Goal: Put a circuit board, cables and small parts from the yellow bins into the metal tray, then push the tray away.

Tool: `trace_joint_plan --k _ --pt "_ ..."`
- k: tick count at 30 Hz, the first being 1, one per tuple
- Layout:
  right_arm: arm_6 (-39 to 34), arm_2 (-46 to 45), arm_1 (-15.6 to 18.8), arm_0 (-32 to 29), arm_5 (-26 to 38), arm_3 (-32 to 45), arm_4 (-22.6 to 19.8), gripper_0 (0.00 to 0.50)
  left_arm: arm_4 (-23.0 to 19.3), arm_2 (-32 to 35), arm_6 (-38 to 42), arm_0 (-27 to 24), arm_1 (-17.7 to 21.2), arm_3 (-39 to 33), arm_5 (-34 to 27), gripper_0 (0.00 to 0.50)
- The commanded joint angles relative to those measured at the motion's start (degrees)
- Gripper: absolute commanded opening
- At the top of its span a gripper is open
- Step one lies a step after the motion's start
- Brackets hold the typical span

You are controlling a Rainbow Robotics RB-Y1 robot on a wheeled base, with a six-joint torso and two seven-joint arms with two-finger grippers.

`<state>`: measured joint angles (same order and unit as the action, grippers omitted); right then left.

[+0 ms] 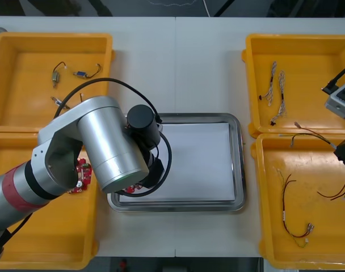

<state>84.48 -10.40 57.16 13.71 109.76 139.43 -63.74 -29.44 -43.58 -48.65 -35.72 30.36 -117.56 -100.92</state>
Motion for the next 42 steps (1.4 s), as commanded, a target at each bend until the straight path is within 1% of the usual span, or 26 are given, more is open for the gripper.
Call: trace_joint_plan --k 1,10,15,16,17,18,19,20,21,22,27,32,37,40,42 --pt "1.7 1.5 2.3 2.6 0.2 1.4 -0.6 0.000 1.6 -3.1 5.9 -2.2 -1.3 1.6 2.9 0.003" --pt "1.7 1.7 2.3 2.6 0.2 1.8 -1.2 0.000 2.1 -5.1 7.8 -2.2 -1.9 3.8 6.2 0.005" --pt "1.7 1.8 2.3 2.7 0.2 1.8 -1.2 0.000 2.7 -5.5 8.3 -2.2 -2.4 4.1 6.5 0.007" --pt "1.7 1.8 2.3 2.6 0.2 1.8 -1.3 0.000 2.7 -5.5 8.5 -2.2 -2.6 4.1 6.4 0.016" --pt "1.7 1.8 2.3 2.6 0.2 1.8 -1.2 0.000 2.7 -5.5 8.5 -2.2 -2.7 4.1 6.4 0.047" --pt "1.7 1.8 2.3 2.6 0.2 1.8 -1.2 0.000 2.7 -5.5 8.7 -2.2 -2.8 4.1 6.5 0.160" --pt "1.7 1.8 2.3 2.6 0.2 1.9 -1.2 0.000 2.8 -5.5 8.8 -2.2 -2.9 4.1 6.5 0.292" --pt "1.7 1.7 2.3 2.6 0.2 1.8 -1.2 0.000 2.8 -5.5 8.8 -2.2 -2.9 4.1 6.5 0.338" --pt "1.7 1.8 2.3 2.6 0.2 1.8 -1.1 0.000 2.9 -5.5 9.0 -2.2 -2.9 4.0 6.5 0.433" --pt "1.7 1.7 2.3 2.6 0.2 1.8 -1.1 0.000 3.1 -5.5 9.1 -2.2 -2.9 3.9 6.5 0.498" --pt "1.7 1.8 2.3 2.6 0.2 1.8 -0.8 0.000 3.3 -5.2 9.3 -2.2 -2.9 3.5 6.4 0.500" --pt "1.7 1.7 2.3 2.6 0.2 1.8 -0.5 0.000 2.6 -3.1 9.1 -2.2 -2.9 2.2 5.1 0.500" --pt "1.7 1.8 2.3 2.8 0.2 2.2 -0.6 0.000 1.1 1.2 8.8 -3.0 -2.8 -1.4 -0.2 0.500" --pt "1.7 2.2 2.3 3.6 0.2 3.1 -1.3 0.000 -0.8 5.2 8.7 -3.7 -2.4 -3.6 -4.1 0.500" --pt "1.7 3.9 2.3 5.5 0.2 3.5 -1.7 0.000 -2.5 8.8 8.6 -4.3 -2.1 -5.0 -7.0 0.500"
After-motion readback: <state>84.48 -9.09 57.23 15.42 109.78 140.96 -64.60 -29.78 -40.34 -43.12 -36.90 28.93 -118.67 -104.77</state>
